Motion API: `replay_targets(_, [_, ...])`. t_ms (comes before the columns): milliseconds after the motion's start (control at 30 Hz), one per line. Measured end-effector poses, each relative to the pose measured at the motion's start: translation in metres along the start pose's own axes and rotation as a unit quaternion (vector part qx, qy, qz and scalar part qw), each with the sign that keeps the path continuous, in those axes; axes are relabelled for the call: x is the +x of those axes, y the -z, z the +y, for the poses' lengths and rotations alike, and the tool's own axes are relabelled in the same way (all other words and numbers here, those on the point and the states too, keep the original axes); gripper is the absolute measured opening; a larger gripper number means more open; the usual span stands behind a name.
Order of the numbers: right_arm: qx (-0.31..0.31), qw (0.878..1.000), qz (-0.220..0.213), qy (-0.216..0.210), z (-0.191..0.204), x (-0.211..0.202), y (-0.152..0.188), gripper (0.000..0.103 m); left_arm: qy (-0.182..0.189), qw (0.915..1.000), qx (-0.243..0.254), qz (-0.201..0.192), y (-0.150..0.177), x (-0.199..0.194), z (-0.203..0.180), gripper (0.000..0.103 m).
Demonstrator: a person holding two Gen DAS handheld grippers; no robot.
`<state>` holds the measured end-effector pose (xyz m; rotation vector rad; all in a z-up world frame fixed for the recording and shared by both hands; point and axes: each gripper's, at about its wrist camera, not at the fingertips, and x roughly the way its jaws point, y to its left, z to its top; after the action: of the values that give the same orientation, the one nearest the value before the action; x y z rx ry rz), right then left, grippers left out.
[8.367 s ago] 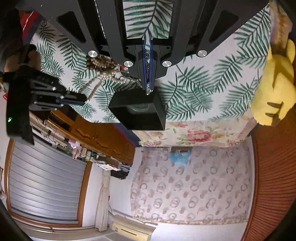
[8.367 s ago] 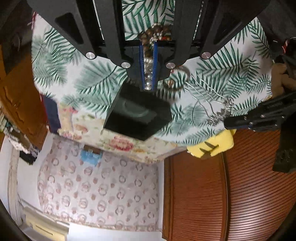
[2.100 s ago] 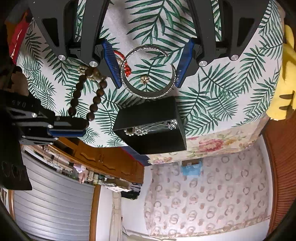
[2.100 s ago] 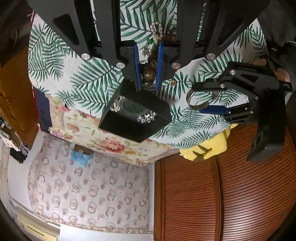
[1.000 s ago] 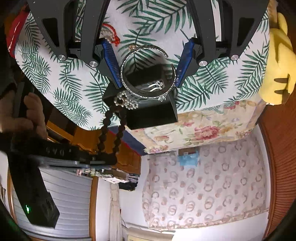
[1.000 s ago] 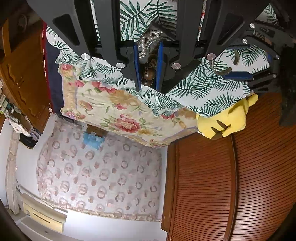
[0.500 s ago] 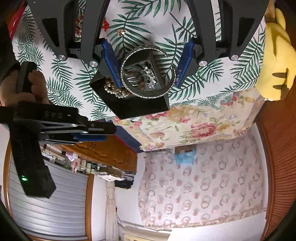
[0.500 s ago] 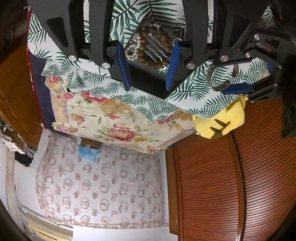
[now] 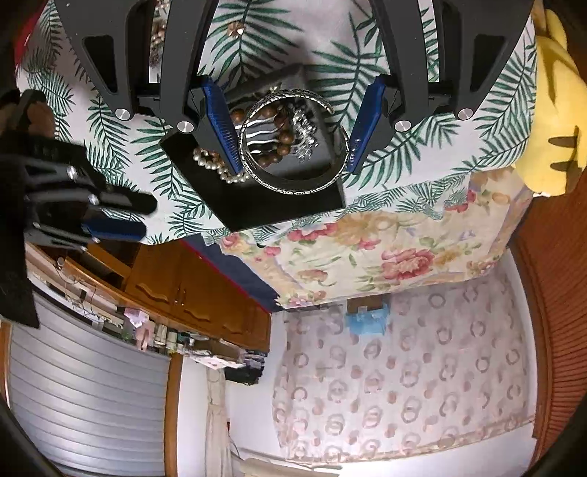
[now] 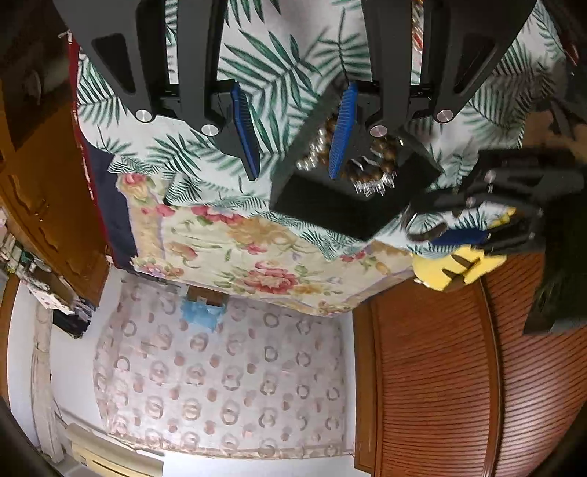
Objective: Organize jewelry
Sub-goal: 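Open the left tool to drop the silver bangle into the black box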
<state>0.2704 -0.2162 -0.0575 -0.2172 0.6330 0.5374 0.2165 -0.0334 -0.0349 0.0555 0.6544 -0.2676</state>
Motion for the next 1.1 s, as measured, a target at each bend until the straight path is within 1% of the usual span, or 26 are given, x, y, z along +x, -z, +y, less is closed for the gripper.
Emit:
replay_targets(267, [-0.006,1.0,-0.008,-0.002,0.0,-0.014,0.021,0.042,0.0,0.9998,0.018,0.013,-0.004,0.021,-0.02,0.056])
replay_targets(467, [-0.004,1.0,-0.006,-0.008,0.001,-0.018,0.031,0.042,-0.002,0.9995,0.027,0.017,-0.004,0.026,-0.028,0.056])
replay_targets(667, [0.0,1.0,-0.001,-0.017,0.003,-0.018,0.044,0.042,0.002,0.9995,0.031,0.007,-0.004,0.014,-0.031,0.056])
replay_targets(800, [0.002,1.0,0.004,-0.031,0.01,-0.023,0.057,0.042,0.004,0.9993,0.038,-0.002,0.002,-0.001,-0.035,0.056])
replay_targets(900, [-0.002,0.999,0.014,-0.04,0.018,-0.026,0.068,0.042,0.012,0.9992,0.037,-0.006,0.008,-0.013,-0.036,0.056])
replay_targets(1033, [-0.017,0.998,0.033,-0.052,0.034,-0.026,0.083,0.042,0.018,0.9989,0.042,-0.009,0.02,-0.028,-0.039,0.059])
replay_targets(1067, [-0.018,0.998,0.036,-0.054,0.037,-0.026,0.085,0.041,0.019,0.9988,0.044,-0.009,0.021,-0.03,-0.04,0.059])
replay_targets(1100, [-0.02,0.997,0.041,-0.057,0.04,-0.026,0.089,0.036,0.019,0.9987,0.045,-0.008,0.024,-0.032,-0.04,0.06])
